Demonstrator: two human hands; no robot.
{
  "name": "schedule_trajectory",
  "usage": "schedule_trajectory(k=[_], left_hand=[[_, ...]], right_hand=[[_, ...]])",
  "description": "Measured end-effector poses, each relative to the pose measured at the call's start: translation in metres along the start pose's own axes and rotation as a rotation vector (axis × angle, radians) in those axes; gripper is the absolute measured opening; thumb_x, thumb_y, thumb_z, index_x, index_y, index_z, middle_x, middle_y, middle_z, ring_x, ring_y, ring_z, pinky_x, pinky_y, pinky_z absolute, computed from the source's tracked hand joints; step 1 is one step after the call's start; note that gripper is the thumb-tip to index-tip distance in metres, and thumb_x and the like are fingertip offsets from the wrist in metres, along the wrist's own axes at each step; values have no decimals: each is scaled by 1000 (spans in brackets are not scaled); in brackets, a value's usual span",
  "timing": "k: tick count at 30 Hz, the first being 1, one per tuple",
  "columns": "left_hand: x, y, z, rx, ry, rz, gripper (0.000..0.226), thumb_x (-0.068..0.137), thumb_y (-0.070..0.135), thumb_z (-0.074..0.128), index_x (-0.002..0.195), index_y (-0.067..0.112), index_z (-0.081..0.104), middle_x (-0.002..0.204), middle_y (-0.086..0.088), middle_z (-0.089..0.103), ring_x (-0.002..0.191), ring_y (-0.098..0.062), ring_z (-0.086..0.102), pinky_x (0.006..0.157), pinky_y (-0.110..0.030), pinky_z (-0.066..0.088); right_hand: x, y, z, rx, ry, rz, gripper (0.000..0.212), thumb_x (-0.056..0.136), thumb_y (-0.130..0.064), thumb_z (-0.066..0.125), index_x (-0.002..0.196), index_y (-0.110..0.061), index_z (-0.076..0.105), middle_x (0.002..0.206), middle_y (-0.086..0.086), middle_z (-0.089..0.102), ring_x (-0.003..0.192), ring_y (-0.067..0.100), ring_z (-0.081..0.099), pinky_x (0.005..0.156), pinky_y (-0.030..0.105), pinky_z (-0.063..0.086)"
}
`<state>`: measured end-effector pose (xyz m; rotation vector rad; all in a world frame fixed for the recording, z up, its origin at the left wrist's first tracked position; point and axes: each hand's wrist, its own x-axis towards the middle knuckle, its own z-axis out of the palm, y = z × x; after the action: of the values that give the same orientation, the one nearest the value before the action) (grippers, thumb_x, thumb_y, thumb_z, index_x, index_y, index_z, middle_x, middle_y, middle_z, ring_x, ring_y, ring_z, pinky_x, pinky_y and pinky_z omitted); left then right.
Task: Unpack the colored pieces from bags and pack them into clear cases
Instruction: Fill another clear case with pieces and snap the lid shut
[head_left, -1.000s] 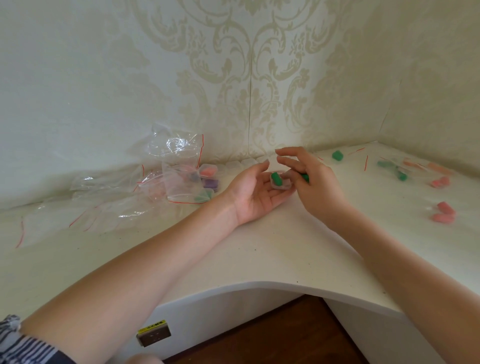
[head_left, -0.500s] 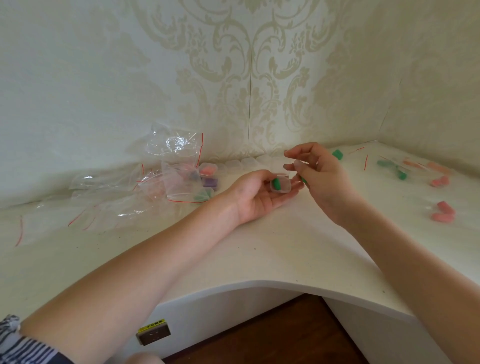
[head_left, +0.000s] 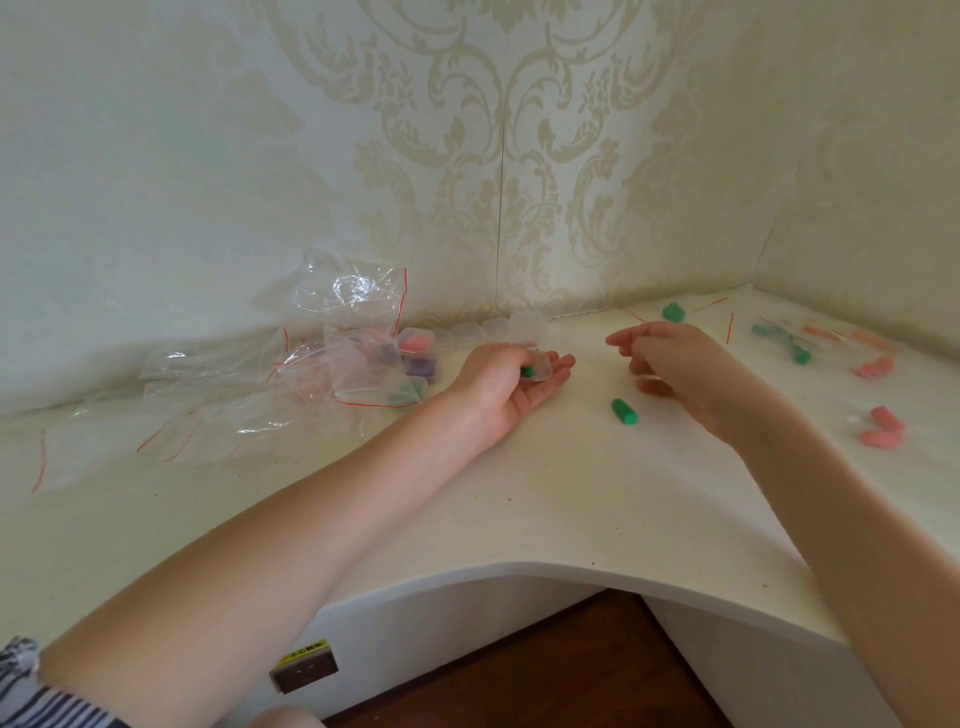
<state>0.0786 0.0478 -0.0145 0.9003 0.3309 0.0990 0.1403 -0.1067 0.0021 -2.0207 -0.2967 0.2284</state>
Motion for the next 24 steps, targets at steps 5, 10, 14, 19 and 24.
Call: schedule_trajectory(k=[5, 10, 14, 19, 24], left_hand=[[1, 1, 0, -11, -22, -11, 9, 93, -11, 43, 97, -9, 51, 123, -29, 55, 81, -28, 67, 63, -29, 60], [3, -2, 1, 8, -38, -10, 14, 99, -1, 41, 91, -7, 51, 109, -30, 57, 79, -28, 66, 63, -30, 59], [3, 0, -2, -16, -45, -56, 9, 97, -6, 39, 99, -6, 47, 116, -31, 55, 83, -30, 65, 68, -37, 59], [-2, 3, -4, -13, -122, -111, 14, 91, -11, 46, 105, -8, 49, 92, -27, 60, 73, -31, 69, 69, -39, 59], [-1, 1, -4, 85, -148, -81, 8, 95, -4, 45, 97, -5, 53, 84, -19, 62, 66, -23, 68, 71, -36, 58]], right_hand=[[-8, 0, -18, -417, -418, -67, 23, 76, -21, 77, 98, -22, 70, 83, -4, 59, 80, 12, 52, 81, 28, 36], [-10, 1, -13, -370, -404, -160, 13, 76, -16, 77, 88, -16, 72, 81, 7, 68, 74, 12, 56, 75, 27, 42], [-11, -3, -4, -171, -198, -302, 11, 78, -9, 74, 80, -13, 64, 76, 5, 64, 58, 7, 55, 57, 19, 46], [-10, -5, 11, -29, 63, -626, 25, 77, -3, 73, 74, -22, 58, 73, -12, 60, 67, 7, 55, 62, 21, 49], [-10, 1, 20, -329, 72, -674, 17, 77, -5, 73, 80, -20, 64, 80, -2, 63, 70, 11, 54, 69, 29, 47]])
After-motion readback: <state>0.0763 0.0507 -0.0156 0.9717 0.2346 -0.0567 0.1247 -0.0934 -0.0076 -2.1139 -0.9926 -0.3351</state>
